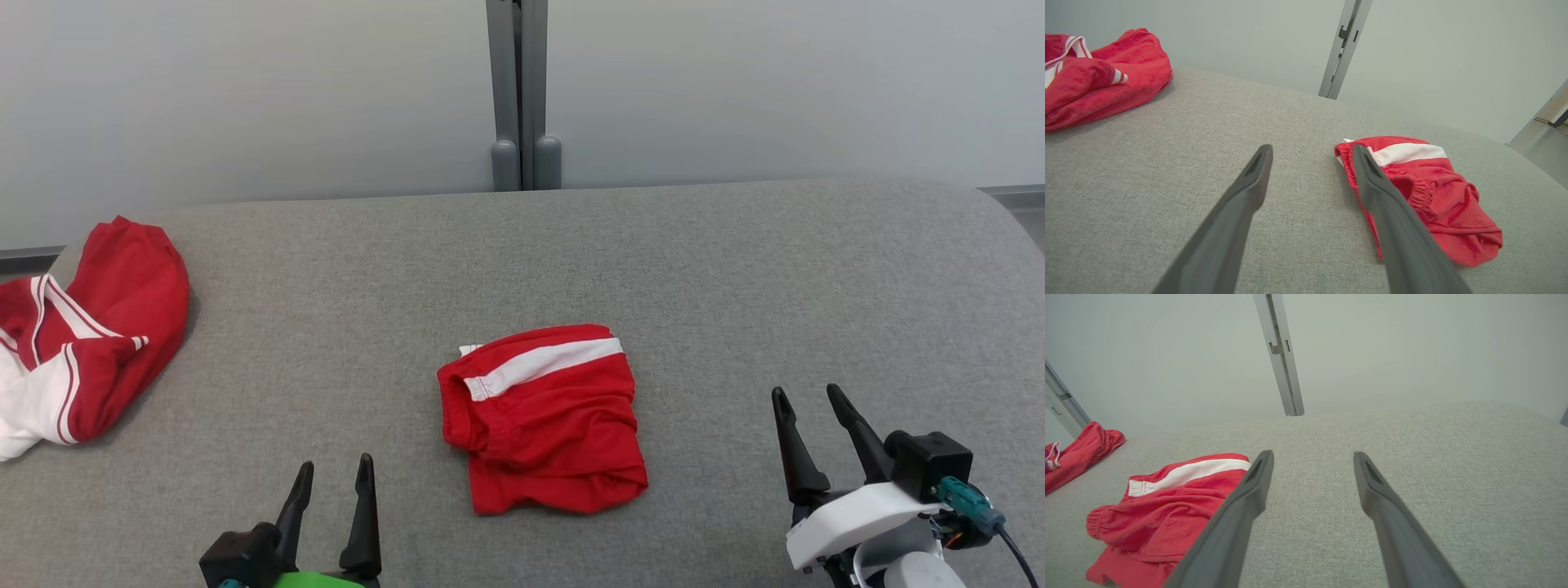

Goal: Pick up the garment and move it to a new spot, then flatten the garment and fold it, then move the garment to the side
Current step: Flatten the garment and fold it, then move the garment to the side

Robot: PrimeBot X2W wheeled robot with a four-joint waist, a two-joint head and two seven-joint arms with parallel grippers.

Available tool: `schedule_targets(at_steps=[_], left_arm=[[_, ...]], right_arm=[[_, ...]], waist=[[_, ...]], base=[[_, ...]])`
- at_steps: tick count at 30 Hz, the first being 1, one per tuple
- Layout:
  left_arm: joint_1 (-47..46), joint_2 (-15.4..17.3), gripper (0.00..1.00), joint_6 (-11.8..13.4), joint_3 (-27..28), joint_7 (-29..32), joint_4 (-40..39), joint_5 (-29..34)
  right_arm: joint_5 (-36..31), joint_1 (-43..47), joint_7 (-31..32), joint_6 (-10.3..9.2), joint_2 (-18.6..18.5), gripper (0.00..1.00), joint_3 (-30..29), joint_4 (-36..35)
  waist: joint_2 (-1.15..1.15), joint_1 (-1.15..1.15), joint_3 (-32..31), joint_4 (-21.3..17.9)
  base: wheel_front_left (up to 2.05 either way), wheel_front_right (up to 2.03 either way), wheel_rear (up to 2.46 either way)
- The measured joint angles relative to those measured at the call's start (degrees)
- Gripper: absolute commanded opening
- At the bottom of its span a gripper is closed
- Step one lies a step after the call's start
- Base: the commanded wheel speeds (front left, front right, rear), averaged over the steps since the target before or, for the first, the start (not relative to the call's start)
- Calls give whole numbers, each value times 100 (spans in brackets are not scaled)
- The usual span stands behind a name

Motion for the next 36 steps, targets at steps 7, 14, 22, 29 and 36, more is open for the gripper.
schedule_targets(at_steps=[7,14,22,29,36], left_arm=[[25,0,100,7,31,0,-21,4],[24,0,100,7,22,0,-19,44],[23,0,100,7,4,-1,-5,62],[-2,0,100,7,-33,0,8,65],[-103,0,100,4,-118,0,35,58]], right_arm=[[-73,70,0,0,0,100,-10,-40],[-74,81,0,0,0,100,18,-34],[-112,80,0,0,0,100,38,3],[-286,-164,1,0,-1,100,54,157],[-621,-1002,100,0,0,100,240,635]], waist=[[0,0,-2,-14],[0,0,-7,-13],[0,0,-1,4],[0,0,46,22],[0,0,96,152]], base=[[0,0,0],[0,0,0],[0,0,0],[0,0,0],[0,0,0]])
